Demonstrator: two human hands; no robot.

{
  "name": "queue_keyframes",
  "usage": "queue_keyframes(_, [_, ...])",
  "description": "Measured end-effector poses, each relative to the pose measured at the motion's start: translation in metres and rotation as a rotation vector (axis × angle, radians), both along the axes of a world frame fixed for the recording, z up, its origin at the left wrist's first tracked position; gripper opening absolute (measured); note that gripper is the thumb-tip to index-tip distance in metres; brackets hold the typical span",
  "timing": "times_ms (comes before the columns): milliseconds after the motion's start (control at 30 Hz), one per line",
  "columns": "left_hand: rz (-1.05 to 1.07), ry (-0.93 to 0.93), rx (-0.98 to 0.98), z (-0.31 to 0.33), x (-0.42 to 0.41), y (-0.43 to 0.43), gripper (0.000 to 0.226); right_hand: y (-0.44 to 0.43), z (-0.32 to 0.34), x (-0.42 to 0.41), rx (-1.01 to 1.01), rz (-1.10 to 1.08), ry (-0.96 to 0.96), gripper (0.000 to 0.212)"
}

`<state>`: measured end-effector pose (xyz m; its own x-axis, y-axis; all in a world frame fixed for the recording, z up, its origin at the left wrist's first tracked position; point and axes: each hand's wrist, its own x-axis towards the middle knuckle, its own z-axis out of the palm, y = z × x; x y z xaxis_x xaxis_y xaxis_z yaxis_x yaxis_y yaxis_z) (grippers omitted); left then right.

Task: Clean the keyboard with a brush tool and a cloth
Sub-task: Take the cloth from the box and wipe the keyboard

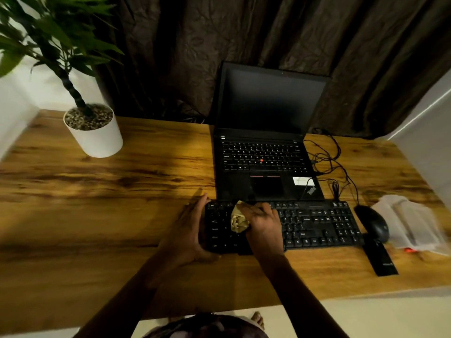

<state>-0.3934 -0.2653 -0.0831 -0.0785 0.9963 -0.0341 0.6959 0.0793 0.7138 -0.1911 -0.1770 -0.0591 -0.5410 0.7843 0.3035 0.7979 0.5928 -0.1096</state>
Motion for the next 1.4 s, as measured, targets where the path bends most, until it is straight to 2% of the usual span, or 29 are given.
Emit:
queue_keyframes(100, [-0.004,-0.002,0.001,0.002,0.001,0.0,0.153,0.006,0.002,0.012,-0.008,-0.078,0.037,0.052])
queue_keyframes(200, [-0.002,-0.002,0.001,0.002,0.001,0.0,0.153,-0.002,0.0,-0.001,0.013,-0.094,0.053,0.039])
queue_keyframes(300, [0.002,0.004,0.006,0.003,0.001,0.0,0.152,-0.002,-0.004,-0.001,0.016,-0.061,0.045,0.039])
queue_keyframes(433, [0.001,0.011,0.017,0.005,0.001,-0.001,0.151,0.014,0.0,0.023,-0.055,-0.121,0.036,0.054])
queue_keyframes(500, [-0.002,0.014,0.016,0.005,0.001,-0.001,0.15,0.016,0.002,0.026,-0.051,-0.177,0.037,0.053])
queue_keyframes(567, [-0.003,0.017,0.012,0.005,0.001,-0.001,0.151,0.012,0.001,0.023,-0.021,-0.136,0.048,0.05])
queue_keyframes(667, [-0.003,0.008,0.004,0.004,0.002,-0.002,0.15,0.01,-0.004,0.024,-0.023,-0.042,0.054,0.057])
queue_keyframes(867, [-0.003,0.024,0.007,0.003,0.001,-0.001,0.15,0.024,-0.002,0.046,-0.052,-0.213,0.042,0.059])
queue_keyframes(1033, [0.003,0.037,-0.003,0.002,0.001,-0.001,0.149,0.019,-0.008,0.039,-0.043,-0.059,0.017,0.064])
queue_keyframes(1267, [0.0,0.029,-0.006,0.0,0.001,-0.001,0.149,0.034,0.001,0.065,-0.013,-0.277,0.065,0.059])
queue_keyframes(1400, [0.005,0.049,-0.012,0.0,0.002,0.0,0.15,0.027,-0.006,0.063,-0.021,-0.179,0.021,0.063])
